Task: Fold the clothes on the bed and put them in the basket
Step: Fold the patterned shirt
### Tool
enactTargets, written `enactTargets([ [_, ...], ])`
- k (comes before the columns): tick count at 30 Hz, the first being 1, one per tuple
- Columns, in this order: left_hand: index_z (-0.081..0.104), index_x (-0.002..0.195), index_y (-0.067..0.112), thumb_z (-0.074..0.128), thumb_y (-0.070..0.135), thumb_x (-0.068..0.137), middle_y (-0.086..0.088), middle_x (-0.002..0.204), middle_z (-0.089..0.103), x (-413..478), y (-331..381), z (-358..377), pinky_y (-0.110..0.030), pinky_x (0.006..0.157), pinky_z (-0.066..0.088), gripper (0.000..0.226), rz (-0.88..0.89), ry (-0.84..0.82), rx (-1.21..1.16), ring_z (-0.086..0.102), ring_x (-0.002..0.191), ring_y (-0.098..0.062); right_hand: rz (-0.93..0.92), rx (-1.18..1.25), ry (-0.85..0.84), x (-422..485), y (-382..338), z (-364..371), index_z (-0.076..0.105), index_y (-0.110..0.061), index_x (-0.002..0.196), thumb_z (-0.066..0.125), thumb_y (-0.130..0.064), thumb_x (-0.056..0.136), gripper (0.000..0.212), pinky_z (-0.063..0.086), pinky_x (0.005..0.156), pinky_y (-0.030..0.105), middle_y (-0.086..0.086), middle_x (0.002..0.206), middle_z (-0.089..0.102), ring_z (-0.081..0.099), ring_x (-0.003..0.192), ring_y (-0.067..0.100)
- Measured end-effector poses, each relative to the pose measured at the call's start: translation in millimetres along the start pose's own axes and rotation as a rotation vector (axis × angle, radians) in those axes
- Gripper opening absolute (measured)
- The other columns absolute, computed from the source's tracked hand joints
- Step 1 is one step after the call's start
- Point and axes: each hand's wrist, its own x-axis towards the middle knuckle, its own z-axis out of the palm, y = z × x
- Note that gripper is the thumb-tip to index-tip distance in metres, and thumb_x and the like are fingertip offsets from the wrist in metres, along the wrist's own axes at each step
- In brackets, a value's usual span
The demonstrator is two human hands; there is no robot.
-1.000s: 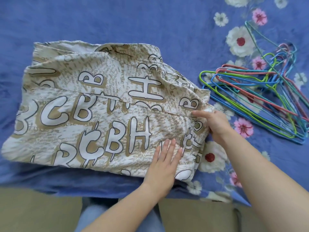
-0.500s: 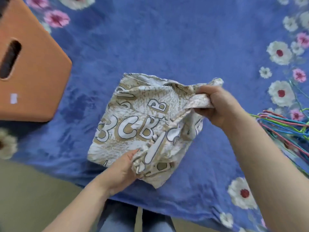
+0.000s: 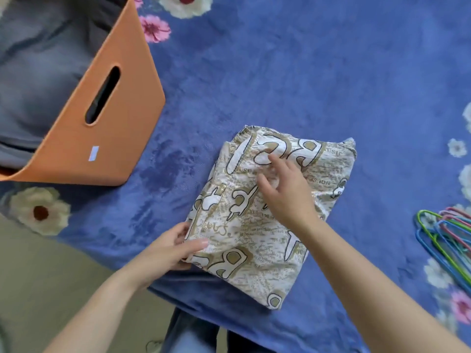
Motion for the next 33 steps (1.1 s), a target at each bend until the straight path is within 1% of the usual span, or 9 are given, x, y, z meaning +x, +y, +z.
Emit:
enactTargets([
  [5,0.068,0.106,0.011,0.059,0.007,0.093,0.002,0.096,0.076,23.3,11.1,8.6,-0.023,0.076,0.055,0.016,0.017,0.136,0.008,0.072,0.087,-0.014,-0.193,-0.407,-0.177,9.6,20.6,35.8,0.007,-0.038,0.155,0.026,-0.051,0.102,0.058,-0.002,0.122,0.040,-0.004,0.164,-0.002,-0.010,0.150,0.015],
  [9,0.061,0.073,0.015,0.059,0.017,0.078,0.005,0.071,0.059,31.5,18.7,-10.9,-0.027,0.064,0.041,0.005,-0.070,0.194,0.192,0.055,0.064,-0.012,-0.213,-0.330,-0.091,16.9,37.3,31.9,0.010,-0.036,0.155,0.023,-0.049,0.103,0.055,0.000,0.122,0.037,-0.005,0.163,0.002,-0.008,0.149,0.010],
  [12,0.059,0.116,0.030,0.059,0.015,0.083,0.010,0.105,0.059,38.2,35.5,1.4,-0.029,0.087,0.046,0.037,0.143,0.429,0.479,0.057,0.097,-0.010,-0.115,-0.193,0.232,0.6,51.6,27.2,0.020,-0.026,0.155,0.030,-0.043,0.100,0.058,0.000,0.121,0.033,-0.002,0.162,0.014,0.003,0.150,0.013],
  [14,0.043,0.140,0.020,0.053,0.025,0.082,0.002,0.135,0.044,45.2,53.9,21.4,-0.031,0.110,0.027,0.058,0.443,0.594,0.709,0.037,0.128,-0.016,0.006,-0.100,0.369,-17.9,67.4,28.3,0.019,-0.020,0.155,0.035,-0.038,0.098,0.062,0.001,0.121,0.037,-0.001,0.162,0.015,0.004,0.150,0.014],
  [16,0.043,0.141,0.017,0.044,0.028,0.085,-0.004,0.151,0.034,62.1,72.6,47.5,-0.031,0.115,0.010,0.057,0.706,0.531,0.968,0.020,0.142,-0.018,0.158,0.004,0.465,-37.4,84.6,29.4,0.016,-0.017,0.154,0.036,-0.037,0.095,0.066,0.002,0.122,0.043,-0.003,0.161,0.015,0.003,0.150,0.011],
  [20,0.042,0.146,0.019,0.036,0.029,0.096,-0.007,0.159,0.026,112.6,81.3,87.9,-0.046,0.119,0.010,0.051,0.988,0.246,1.464,0.016,0.149,-0.024,0.219,-0.021,0.471,-65.2,92.5,45.9,0.017,-0.012,0.152,0.042,-0.040,0.092,0.071,0.003,0.122,0.043,0.005,0.161,0.017,0.006,0.150,0.016],
  [26,0.011,0.155,0.030,0.017,0.051,0.100,-0.001,0.164,0.001,173.8,91.7,34.1,-0.036,0.117,-0.018,0.060,0.749,0.374,1.639,-0.006,0.150,-0.019,0.236,-0.396,0.158,-72.7,97.6,87.5,0.019,-0.017,0.155,0.034,-0.060,0.092,0.078,0.005,0.118,0.048,0.014,0.162,0.012,0.004,0.149,0.035],
  [30,0.008,0.156,0.020,0.021,0.045,0.100,-0.005,0.164,0.000,160.3,93.2,28.4,-0.037,0.116,-0.020,0.063,0.758,0.435,1.588,-0.007,0.150,-0.021,0.449,-0.292,0.265,-66.2,92.1,81.7,0.013,-0.011,0.155,0.024,-0.054,0.096,0.074,0.000,0.118,0.047,0.012,0.163,0.006,-0.005,0.149,0.020],
  [33,0.013,0.156,0.017,0.027,0.044,0.100,-0.005,0.163,0.003,133.6,78.8,50.4,-0.040,0.120,-0.012,0.064,0.911,0.299,1.581,-0.004,0.150,-0.020,0.191,-0.369,0.336,-41.4,90.6,62.2,0.017,-0.017,0.155,0.030,-0.046,0.098,0.066,-0.002,0.120,0.044,0.008,0.163,0.010,0.002,0.150,0.023],
])
